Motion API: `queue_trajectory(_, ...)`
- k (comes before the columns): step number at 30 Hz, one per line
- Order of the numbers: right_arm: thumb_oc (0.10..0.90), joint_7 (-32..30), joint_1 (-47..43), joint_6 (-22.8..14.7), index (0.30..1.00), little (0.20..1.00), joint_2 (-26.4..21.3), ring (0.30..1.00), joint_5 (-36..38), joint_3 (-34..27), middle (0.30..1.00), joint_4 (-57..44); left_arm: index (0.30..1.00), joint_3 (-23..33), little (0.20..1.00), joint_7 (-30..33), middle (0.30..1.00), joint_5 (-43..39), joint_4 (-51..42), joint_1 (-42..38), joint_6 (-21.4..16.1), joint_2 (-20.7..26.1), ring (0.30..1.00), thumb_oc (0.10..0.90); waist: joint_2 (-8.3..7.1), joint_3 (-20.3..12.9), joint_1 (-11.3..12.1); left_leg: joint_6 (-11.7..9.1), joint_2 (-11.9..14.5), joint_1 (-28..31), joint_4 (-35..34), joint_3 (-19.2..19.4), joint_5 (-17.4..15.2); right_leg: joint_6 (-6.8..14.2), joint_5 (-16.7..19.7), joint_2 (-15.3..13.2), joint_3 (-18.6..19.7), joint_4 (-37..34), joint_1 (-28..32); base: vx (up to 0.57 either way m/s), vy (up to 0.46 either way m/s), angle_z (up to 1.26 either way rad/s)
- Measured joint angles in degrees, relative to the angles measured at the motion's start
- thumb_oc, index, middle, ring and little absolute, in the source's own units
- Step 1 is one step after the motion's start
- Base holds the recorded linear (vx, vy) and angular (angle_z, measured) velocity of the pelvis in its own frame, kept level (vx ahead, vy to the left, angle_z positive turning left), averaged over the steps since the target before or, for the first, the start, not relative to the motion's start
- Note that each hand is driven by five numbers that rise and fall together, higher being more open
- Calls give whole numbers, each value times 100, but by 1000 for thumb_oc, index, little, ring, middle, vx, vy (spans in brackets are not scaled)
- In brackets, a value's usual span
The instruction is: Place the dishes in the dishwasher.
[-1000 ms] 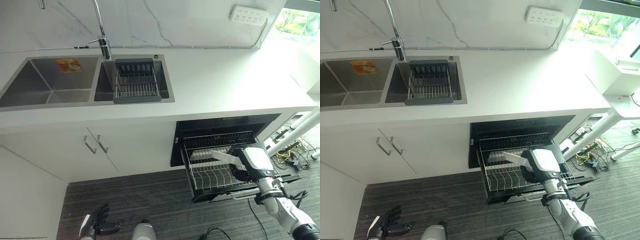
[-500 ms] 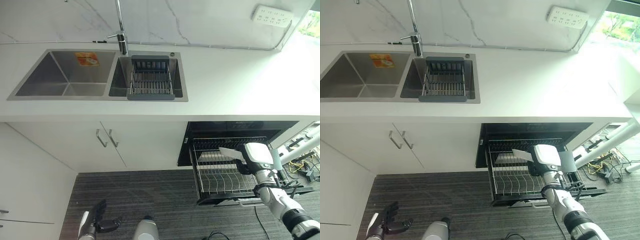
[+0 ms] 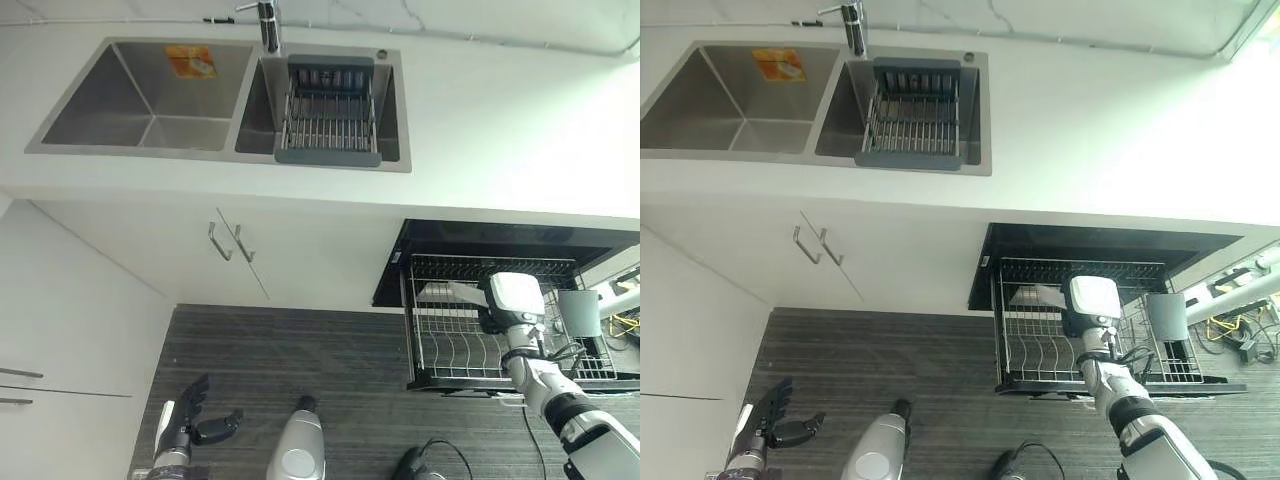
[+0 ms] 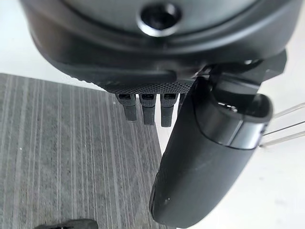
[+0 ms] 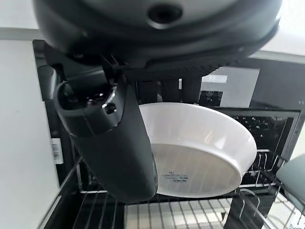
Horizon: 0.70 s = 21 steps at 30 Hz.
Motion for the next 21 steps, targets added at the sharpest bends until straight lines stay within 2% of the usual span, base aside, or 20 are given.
queue_trajectory(6,400,-574,-148,82,300,300,-37,300,9,0,300,38,900,-140,900,191,900,-36,-41,-229,-75,-6,900,800,99,59,-13,5,-6,-90,-18,79,1,4,8,-27,26,15,-159,-57,27,-5)
queue_trajectory(12,400,-646,-288,98,300,300,-397,300,10,11,300,101,900,-168,900,248,900,-256,-138,-336,-263,-5,900,800,289,174,-29,7,-12,-107,-35,89,0,5,8,-38,31,14,-195,-51,31,-1)
queue_trajectory(15,400,-714,-473,105,300,300,-575,300,13,13,300,138,900,-217,900,319,900,-274,-227,-353,-283,-5,900,800,336,197,-37,30,-14,-309,-17,124,24,-3,15,-59,102,87,-454,-80,29,-7)
queue_trajectory(18,400,-743,-784,128,300,300,-594,300,22,12,300,454,900,-397,900,344,900,-453,-244,-449,-294,-18,900,800,426,262,-29,52,-30,-412,-25,184,56,-10,44,-85,165,125,-606,-41,19,-7)
queue_trajectory(21,400,-744,-808,109,300,300,-594,300,23,12,300,468,900,-390,900,379,900,-491,-244,-484,-319,-16,900,800,448,313,-32,52,-35,-411,-41,193,56,-10,44,-87,165,112,-616,-56,8,-1)
